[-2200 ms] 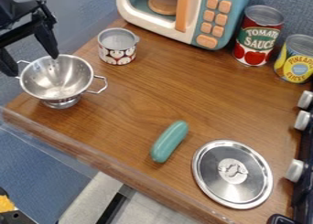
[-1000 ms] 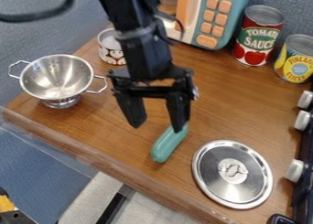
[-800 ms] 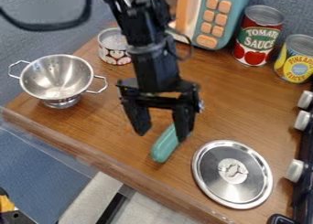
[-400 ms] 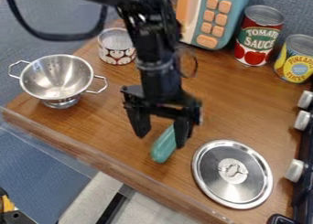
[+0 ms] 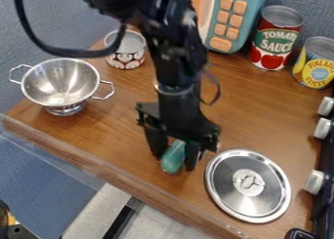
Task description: Put the blue object into the silver dish
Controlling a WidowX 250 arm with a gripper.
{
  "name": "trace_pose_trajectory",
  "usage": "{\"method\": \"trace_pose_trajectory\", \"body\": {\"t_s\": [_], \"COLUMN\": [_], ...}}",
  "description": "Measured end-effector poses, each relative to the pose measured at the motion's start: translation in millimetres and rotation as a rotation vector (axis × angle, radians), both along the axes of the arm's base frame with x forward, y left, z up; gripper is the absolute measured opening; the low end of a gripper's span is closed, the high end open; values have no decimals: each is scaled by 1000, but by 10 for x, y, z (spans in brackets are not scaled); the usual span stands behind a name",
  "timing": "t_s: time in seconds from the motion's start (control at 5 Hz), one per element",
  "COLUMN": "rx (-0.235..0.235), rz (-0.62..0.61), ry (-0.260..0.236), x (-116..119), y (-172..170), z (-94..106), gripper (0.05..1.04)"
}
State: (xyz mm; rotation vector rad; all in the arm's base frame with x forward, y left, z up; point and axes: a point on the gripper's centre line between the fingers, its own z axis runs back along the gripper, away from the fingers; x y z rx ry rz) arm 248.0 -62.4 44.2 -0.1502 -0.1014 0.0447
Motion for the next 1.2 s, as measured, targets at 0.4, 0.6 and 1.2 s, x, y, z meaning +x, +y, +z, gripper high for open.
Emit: {"method": "trace_pose_trajectory", "body": {"t_s": [0.4, 0.6, 1.2], "rx": [145, 142, -84], "rz": [27, 47, 387], "ry": [-78, -77, -182], "x": [-2, -30, -157], "y": [32, 86, 960], "z": [-42, -29, 691], "gripper": [407, 407, 406]}}
